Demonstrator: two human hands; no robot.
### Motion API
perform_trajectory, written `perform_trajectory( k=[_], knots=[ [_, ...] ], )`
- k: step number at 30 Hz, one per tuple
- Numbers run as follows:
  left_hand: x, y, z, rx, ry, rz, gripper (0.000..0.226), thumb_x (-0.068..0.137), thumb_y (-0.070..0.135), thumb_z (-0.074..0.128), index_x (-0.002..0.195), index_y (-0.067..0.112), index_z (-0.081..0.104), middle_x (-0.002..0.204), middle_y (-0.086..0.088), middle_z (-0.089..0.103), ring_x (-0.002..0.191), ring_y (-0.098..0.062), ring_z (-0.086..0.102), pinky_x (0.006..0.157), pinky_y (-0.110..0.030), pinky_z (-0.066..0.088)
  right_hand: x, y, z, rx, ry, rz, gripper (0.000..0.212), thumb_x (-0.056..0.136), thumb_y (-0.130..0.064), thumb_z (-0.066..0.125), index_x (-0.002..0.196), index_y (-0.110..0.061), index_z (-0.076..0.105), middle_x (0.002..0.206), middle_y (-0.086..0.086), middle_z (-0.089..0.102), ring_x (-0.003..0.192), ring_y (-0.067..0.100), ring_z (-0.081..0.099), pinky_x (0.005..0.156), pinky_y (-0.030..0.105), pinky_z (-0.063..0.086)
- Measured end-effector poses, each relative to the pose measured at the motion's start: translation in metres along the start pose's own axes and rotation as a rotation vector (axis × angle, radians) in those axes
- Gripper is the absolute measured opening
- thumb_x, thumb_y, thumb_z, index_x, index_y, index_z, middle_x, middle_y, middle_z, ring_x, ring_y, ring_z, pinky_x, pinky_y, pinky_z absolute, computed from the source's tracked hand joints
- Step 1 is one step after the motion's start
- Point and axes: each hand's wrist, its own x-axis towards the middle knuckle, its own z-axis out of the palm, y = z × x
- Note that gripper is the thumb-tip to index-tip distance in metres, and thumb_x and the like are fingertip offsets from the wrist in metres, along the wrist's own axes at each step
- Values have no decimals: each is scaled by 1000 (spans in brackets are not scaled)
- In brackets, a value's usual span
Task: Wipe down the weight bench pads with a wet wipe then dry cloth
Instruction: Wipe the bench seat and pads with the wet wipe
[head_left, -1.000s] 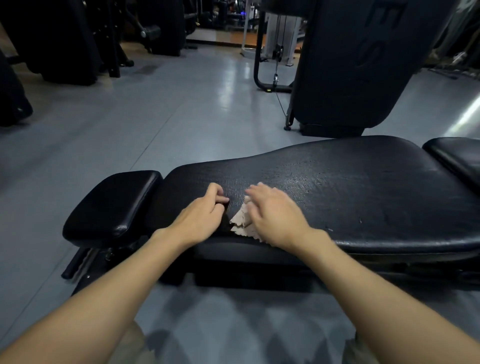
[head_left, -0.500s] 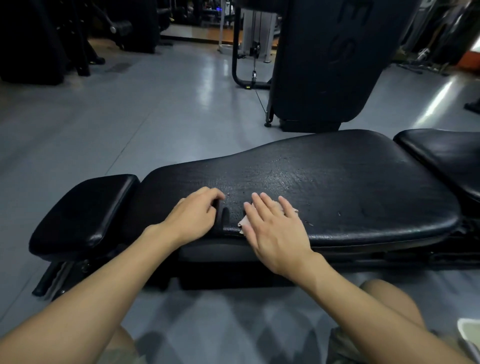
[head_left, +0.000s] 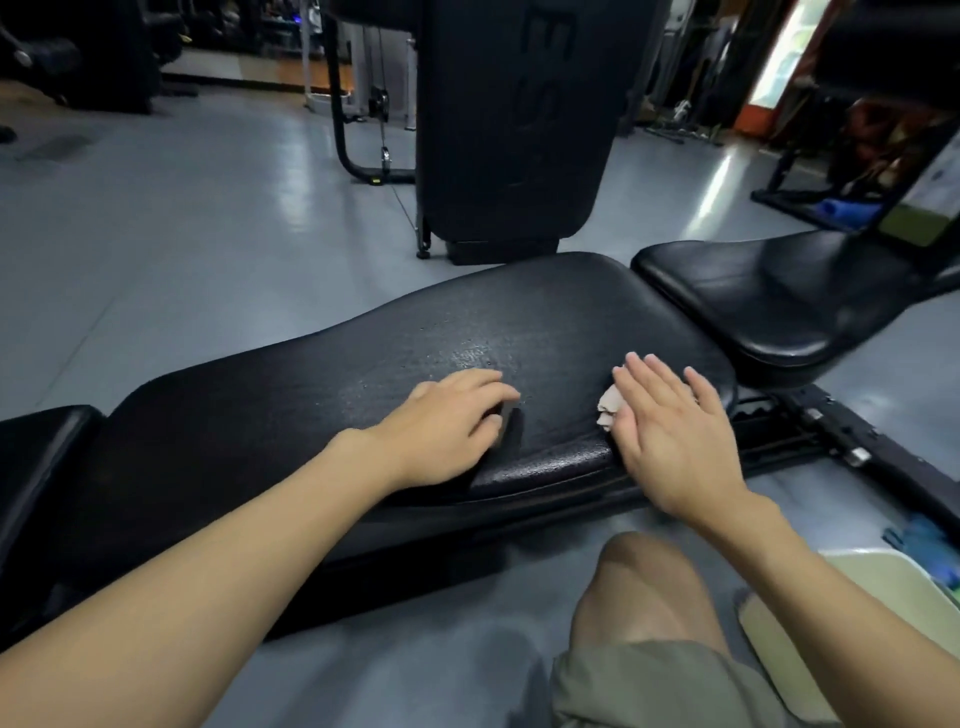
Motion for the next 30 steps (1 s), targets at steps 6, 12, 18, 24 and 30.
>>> perform_trajectory(
  k=[6, 12, 18, 24, 30],
  knots=[
    [21, 26, 12, 141, -114, -23, 50, 96, 62, 32, 144, 59, 19, 163, 9, 10, 150, -20, 2, 114, -65, 9, 26, 40, 10, 350, 99, 478, 57, 93, -32, 30, 134, -1, 54, 149, 20, 42, 140, 32, 32, 117, 44, 24],
    [20, 24, 18, 145, -97, -34, 50, 97, 60, 30, 145, 61, 15, 163, 12, 7, 151, -18, -3, 116, -62, 6, 13, -35, 20, 723, 515, 974, 62, 94, -25, 29, 148, 5, 33, 156, 29, 23, 146, 38, 20, 121, 41, 15],
    [18, 19, 18, 144, -114, -20, 50, 97, 61, 26, 144, 64, 10, 163, 15, 2, 150, -13, -6, 118, -58, 4, 20, -24, 17, 948, 581, 1083, 54, 97, -21, 30, 146, 2, 36, 151, 23, 36, 140, 36, 32, 114, 37, 27],
    [21, 19, 20, 122, -117, -13, 49, 97, 62, 25, 142, 67, 9, 163, 17, 0, 150, -13, -8, 118, -57, 0, 26, -12, 19, 988, 598, 1164, 55, 94, -23, 31, 143, 3, 38, 147, 23, 41, 136, 36, 38, 113, 40, 29],
    [26, 18, 11, 34, -163, -9, 50, 103, 37, 34, 143, 63, 18, 162, 22, 2, 150, -9, -6, 119, -54, -2, 4, -142, 26, 975, 679, 1247, 71, 93, -21, 37, 149, 16, 12, 155, 36, 15, 146, 43, 17, 120, 28, 8]
  ],
)
